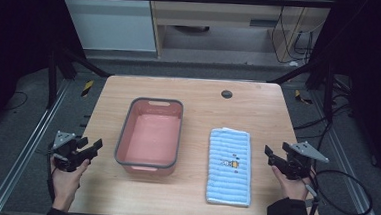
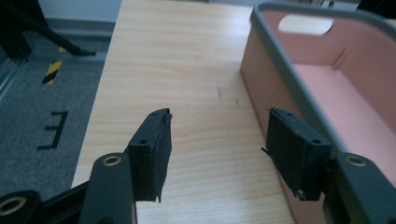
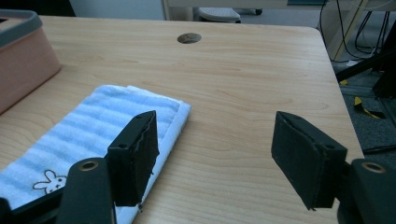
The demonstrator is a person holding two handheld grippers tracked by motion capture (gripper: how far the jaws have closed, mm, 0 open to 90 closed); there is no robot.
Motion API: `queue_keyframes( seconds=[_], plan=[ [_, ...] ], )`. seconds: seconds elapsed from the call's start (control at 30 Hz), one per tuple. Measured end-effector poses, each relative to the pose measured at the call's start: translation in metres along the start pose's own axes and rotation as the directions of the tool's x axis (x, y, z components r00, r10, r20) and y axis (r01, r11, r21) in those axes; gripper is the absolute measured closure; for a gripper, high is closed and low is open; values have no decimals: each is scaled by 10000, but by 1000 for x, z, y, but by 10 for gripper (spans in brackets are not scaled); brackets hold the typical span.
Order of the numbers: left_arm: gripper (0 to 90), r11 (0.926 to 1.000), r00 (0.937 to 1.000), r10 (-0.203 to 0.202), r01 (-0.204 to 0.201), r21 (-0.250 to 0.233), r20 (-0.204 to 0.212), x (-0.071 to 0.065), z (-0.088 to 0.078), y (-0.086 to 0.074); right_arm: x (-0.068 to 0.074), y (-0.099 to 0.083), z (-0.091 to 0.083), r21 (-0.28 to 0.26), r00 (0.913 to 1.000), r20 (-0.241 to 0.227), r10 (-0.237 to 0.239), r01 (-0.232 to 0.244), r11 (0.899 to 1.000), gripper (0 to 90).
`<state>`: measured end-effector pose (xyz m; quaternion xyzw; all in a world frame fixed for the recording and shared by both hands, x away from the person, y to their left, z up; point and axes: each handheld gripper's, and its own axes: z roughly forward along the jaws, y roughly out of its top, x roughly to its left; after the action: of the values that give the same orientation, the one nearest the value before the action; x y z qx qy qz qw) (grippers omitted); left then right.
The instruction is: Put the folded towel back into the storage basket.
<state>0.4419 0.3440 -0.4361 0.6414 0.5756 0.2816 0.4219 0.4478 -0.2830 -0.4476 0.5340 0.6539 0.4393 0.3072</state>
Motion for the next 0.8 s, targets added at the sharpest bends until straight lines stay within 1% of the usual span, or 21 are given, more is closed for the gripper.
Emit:
queue_keyframes(
  seconds=[0.07,0.13,0.17,0.27,0.37,0.43,0.53,0.6,0.73,0.8],
  plan=[
    [393,9999,9999,134,-134,-72,39,-4,-3,3,0,2,-2,-30,10000,-9,70,-70,10000,316],
    [389,9994,9994,338,-339,-111,-18,-8,-5,5,-1,4,-4,-78,10000,11,35,-35,10000,316],
    [388,9992,9993,372,-372,-160,5,-10,-7,7,-1,5,-5,-79,10000,0,68,-68,9999,316],
    [385,9985,9990,402,-396,-373,168,-14,-11,10,-2,7,-8,-35,10000,30,34,-34,10000,332],
    [355,9979,9985,382,-361,-532,404,-18,-15,14,-1,8,-9,-39,10000,-18,35,-36,10000,333],
    [338,9976,9983,407,-382,-578,420,-22,-18,16,-1,9,-9,-36,10000,-78,43,-44,10000,329],
    [317,9964,9974,582,-554,-647,414,-27,-21,18,2,11,-10,65,9998,-197,-33,35,10000,337],
    [313,9956,9966,656,-621,-703,488,-31,-22,20,4,13,-10,109,9996,-211,-201,203,9997,344],
    [303,9950,9953,733,-687,-726,639,-38,-24,22,7,16,-12,92,9989,-412,-220,224,9997,343],
    [304,9948,9946,771,-719,-725,702,-41,-24,23,8,17,-12,61,9987,-435,-283,286,9996,341]
  ],
)
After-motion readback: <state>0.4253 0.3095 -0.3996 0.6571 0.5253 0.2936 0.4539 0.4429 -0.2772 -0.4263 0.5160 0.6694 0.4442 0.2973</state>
